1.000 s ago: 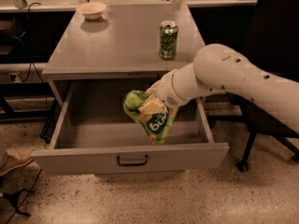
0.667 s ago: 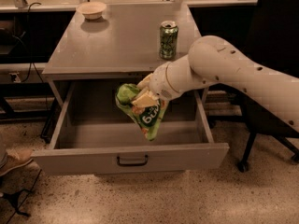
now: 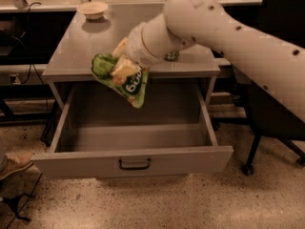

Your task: Pick green rice chip bag from top drawer and place on counter

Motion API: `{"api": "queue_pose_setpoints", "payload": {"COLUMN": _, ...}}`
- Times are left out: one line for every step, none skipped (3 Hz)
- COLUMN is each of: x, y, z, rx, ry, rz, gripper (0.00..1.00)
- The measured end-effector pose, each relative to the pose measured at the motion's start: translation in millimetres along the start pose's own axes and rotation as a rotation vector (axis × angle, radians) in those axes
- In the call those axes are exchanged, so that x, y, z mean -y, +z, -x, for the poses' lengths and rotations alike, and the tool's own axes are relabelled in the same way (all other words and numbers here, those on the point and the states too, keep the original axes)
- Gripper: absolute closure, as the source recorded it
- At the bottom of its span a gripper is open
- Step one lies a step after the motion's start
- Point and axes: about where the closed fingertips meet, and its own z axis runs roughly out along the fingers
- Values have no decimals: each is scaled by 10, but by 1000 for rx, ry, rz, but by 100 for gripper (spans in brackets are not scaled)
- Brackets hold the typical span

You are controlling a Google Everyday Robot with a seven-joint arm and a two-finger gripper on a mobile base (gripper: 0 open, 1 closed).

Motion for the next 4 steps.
{"api": "queue_pose_setpoints", "payload": {"x": 264, "y": 94, "z": 165, "rx": -80, "ry": -77, "rz": -55, "gripper": 100}}
{"api": "queue_pose_setpoints", "payload": {"x": 607, "y": 276, "z": 191, "rx": -163, "ry": -111, "rz": -99, "gripper": 100}}
{"api": "queue_pose_setpoints", "payload": {"x": 1018, "y": 648, "z": 344, "rx": -244, "ry": -166, "rz": -114, "gripper": 100}}
{"api": "queue_pose_setpoints", "payload": {"x": 1010, "y": 644, "z": 322, "rx": -245, "ry": -164, "rz": -113, "gripper": 100}}
